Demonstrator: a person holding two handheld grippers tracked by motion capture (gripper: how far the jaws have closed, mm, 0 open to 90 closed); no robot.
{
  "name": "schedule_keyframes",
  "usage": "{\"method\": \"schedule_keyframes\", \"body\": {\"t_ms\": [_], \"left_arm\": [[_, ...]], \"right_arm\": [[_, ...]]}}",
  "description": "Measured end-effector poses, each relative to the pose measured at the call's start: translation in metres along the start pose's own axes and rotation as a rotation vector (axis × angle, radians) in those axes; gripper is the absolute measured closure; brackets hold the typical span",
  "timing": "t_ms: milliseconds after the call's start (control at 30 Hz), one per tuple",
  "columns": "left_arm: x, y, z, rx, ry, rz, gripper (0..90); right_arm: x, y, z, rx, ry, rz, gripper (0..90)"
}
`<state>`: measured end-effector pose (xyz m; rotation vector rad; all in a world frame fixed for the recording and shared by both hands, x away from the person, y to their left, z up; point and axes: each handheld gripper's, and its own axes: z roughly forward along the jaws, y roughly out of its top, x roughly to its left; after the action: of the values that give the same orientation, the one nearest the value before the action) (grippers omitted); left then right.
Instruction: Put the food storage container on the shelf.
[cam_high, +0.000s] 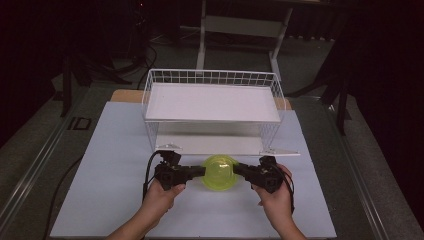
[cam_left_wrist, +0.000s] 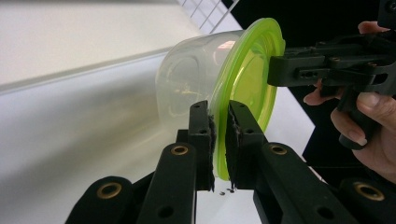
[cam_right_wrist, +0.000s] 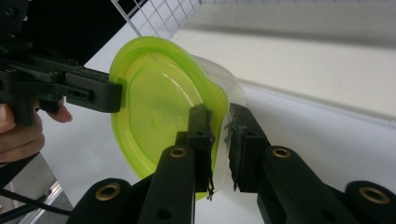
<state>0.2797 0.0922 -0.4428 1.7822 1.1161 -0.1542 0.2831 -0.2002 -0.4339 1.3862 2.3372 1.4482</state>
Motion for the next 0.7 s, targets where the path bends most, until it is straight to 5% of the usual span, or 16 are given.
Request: {"method": "schedule_keyframes", "body": {"t_ms": [700], "left_arm": [[-0.026,0.045,-0.041,-0.104,-0.023,0.056,82.4]], "right_arm": [[0.029,0.052,-0.034,-0.112,0.013,-0.077,80.4]]}}
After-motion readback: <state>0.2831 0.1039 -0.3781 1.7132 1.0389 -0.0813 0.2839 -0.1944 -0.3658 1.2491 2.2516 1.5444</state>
